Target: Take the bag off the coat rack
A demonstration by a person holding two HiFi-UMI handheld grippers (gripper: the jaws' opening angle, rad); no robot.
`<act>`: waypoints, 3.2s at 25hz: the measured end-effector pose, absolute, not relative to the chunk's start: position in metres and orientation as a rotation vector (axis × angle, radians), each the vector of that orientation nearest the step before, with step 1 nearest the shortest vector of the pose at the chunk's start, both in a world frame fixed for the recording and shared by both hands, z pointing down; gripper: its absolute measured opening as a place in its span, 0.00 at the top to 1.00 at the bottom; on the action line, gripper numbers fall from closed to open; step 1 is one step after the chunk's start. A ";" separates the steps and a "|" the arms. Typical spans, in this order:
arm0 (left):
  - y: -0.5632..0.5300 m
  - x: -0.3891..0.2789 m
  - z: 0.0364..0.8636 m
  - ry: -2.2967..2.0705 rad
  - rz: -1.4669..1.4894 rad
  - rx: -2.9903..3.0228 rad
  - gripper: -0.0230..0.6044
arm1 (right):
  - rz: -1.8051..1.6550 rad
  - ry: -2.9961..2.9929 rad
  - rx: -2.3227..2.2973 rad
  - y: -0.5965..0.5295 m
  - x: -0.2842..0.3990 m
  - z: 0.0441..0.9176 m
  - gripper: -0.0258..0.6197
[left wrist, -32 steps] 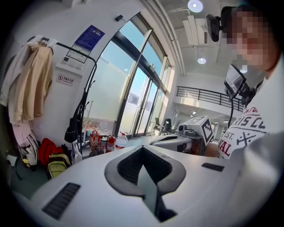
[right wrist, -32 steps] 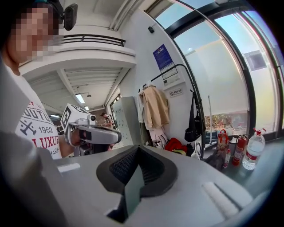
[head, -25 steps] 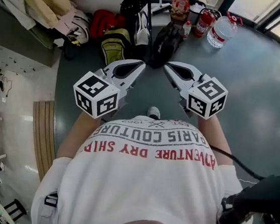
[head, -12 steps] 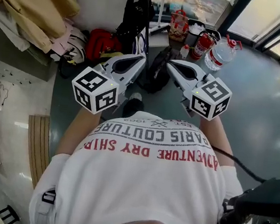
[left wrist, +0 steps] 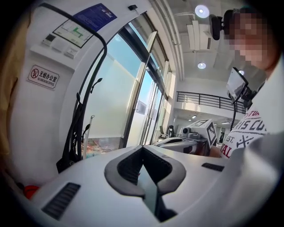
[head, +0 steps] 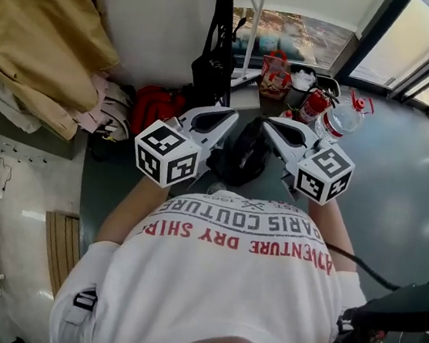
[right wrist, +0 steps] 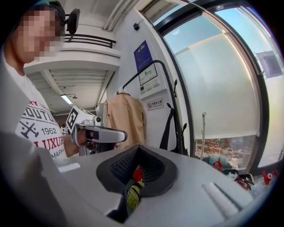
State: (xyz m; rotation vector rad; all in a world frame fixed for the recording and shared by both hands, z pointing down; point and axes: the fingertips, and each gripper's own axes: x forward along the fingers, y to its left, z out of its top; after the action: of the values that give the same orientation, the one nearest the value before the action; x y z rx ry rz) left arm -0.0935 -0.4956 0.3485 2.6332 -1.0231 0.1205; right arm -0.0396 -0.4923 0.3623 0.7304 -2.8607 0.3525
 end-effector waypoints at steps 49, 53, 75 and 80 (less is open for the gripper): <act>-0.834 -0.197 0.366 -1.294 0.380 2.609 0.93 | 0.538 -2.739 1.101 -0.686 -0.036 0.404 0.96; -0.828 -0.194 0.362 -1.236 0.320 2.595 0.93 | 0.548 -2.740 1.105 -0.685 -0.035 0.408 0.96; -0.832 -0.208 0.239 -1.199 0.016 2.748 0.93 | 0.582 -2.718 1.161 -0.684 -0.021 0.411 0.96; -0.814 -0.242 0.194 -1.273 -0.153 2.756 0.93 | 0.567 -2.735 1.114 -0.686 -0.033 0.408 0.96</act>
State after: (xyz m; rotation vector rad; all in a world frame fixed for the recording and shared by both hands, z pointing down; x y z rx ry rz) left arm -0.2422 -0.8142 0.1940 2.7556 -1.2725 -0.1528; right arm -0.0329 -0.6856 0.4080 1.1142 -2.7352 0.5665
